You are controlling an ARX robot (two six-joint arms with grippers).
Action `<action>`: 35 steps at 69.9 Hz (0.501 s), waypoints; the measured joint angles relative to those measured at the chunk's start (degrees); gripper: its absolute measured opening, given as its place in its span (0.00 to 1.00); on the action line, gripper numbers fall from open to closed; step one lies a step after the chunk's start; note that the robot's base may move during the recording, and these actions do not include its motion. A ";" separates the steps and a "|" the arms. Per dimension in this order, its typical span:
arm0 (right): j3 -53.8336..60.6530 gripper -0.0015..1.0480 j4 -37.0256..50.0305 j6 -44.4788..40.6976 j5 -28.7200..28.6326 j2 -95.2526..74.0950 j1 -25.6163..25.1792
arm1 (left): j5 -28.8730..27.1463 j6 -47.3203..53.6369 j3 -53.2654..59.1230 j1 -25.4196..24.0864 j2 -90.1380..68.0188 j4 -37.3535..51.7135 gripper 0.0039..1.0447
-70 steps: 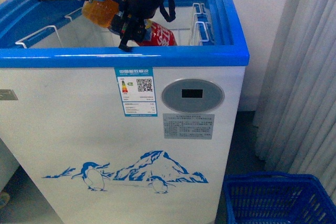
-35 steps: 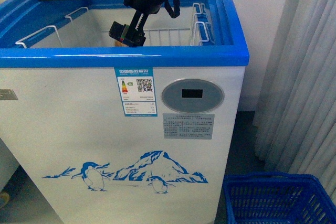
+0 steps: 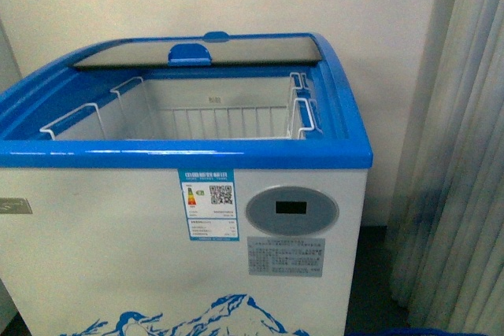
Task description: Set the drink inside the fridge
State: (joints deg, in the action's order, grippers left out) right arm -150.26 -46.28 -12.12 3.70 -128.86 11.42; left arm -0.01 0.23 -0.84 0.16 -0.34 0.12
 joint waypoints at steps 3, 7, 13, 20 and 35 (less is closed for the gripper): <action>7.80 0.93 0.46 7.28 -0.79 8.00 -3.63 | 0.00 0.00 0.00 0.00 0.00 -0.02 0.02; 15.10 0.93 1.40 11.50 -1.75 15.91 -6.69 | 0.00 0.00 0.00 -0.02 0.00 -0.02 0.02; 27.17 0.93 2.32 15.21 -5.18 29.07 -9.77 | 0.04 0.00 0.00 0.00 0.00 -0.04 0.02; 38.71 0.93 2.23 17.40 -9.86 41.57 -10.73 | 0.02 0.00 0.00 -0.02 0.00 -0.04 0.02; 76.76 0.71 28.35 14.51 -3.91 70.20 -11.47 | 0.02 0.00 0.00 -0.02 0.02 -0.04 0.02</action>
State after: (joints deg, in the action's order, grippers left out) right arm -73.49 -17.93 2.39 -0.21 -58.65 -0.05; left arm 0.01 0.23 -0.84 0.14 -0.32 0.08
